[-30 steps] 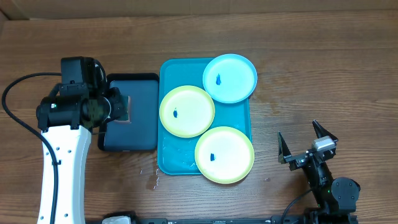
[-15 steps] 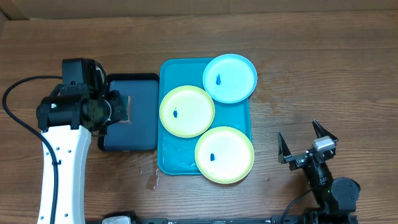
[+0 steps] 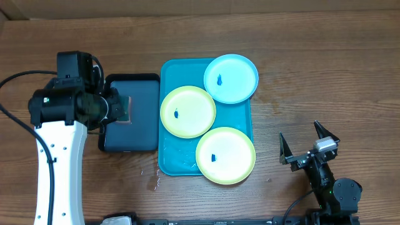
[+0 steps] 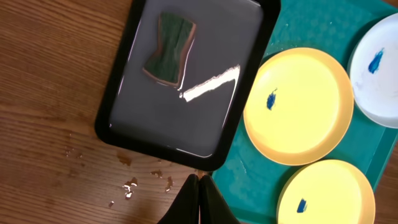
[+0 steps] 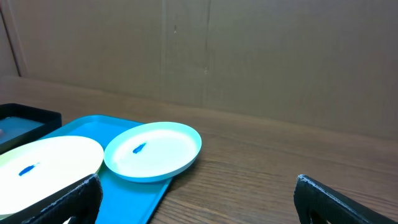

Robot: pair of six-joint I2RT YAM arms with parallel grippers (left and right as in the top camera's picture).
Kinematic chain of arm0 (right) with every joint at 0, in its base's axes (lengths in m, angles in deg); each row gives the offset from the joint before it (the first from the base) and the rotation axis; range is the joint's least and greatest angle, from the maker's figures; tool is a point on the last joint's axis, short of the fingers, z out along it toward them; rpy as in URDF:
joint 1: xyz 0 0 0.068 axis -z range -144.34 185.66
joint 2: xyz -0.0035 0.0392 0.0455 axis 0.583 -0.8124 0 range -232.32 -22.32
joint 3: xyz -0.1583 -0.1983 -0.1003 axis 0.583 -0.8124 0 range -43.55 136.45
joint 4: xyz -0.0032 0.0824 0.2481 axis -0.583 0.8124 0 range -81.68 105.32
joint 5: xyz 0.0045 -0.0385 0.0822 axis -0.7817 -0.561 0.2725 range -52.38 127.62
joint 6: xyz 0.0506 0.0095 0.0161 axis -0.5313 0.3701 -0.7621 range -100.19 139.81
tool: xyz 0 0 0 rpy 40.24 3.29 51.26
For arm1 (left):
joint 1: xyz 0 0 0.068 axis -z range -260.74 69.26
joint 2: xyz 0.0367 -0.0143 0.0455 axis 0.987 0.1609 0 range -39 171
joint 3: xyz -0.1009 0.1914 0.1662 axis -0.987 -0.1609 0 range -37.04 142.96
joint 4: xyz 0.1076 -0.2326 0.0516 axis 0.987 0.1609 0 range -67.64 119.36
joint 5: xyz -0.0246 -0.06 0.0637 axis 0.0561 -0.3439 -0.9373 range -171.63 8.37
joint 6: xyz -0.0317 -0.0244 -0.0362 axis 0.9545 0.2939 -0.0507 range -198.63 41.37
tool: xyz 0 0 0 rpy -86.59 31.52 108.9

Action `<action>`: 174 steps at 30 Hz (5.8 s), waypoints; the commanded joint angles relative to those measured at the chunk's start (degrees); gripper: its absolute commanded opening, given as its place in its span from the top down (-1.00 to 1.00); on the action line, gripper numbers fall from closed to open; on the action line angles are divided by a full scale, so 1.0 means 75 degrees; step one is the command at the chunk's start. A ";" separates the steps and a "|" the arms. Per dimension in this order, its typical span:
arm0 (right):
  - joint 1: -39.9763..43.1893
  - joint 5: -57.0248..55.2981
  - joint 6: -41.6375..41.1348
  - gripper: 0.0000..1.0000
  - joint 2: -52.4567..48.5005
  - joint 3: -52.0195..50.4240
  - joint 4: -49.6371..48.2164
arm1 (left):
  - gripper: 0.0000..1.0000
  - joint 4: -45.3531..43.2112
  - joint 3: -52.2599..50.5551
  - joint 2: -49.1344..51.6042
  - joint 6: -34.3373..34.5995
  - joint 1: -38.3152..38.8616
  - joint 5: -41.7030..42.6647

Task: Clean dirty plates on tray and stack at the side
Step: 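Move the left gripper over the black tray toward the green sponge, then reach the right gripper to the rim of the upper-left yellow plate, then close the right gripper on the yellow plate rim to hold it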

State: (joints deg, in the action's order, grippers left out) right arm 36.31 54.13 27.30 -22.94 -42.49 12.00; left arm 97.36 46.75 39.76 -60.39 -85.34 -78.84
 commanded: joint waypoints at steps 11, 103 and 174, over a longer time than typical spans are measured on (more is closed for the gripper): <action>0.0000 -0.0044 -0.0050 -1.00 0.0047 -0.0082 -0.0050 | -0.15 0.0385 -0.0224 0.0764 -0.0265 -0.0029 -0.0061; -0.3695 -0.0321 -0.3806 0.17 -1.2980 1.0104 0.5890 | 0.88 0.0411 -0.0175 -0.0017 -0.0321 0.1119 0.0198; -0.4744 -0.1912 -0.4843 0.45 -1.4195 0.8352 0.2279 | 0.65 0.0396 -0.0210 0.0015 -0.0318 0.1119 -0.0114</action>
State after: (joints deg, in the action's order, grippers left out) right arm 0.88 40.30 -8.66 -128.91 20.59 29.59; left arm 100.40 45.07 39.87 -62.12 -76.97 -78.89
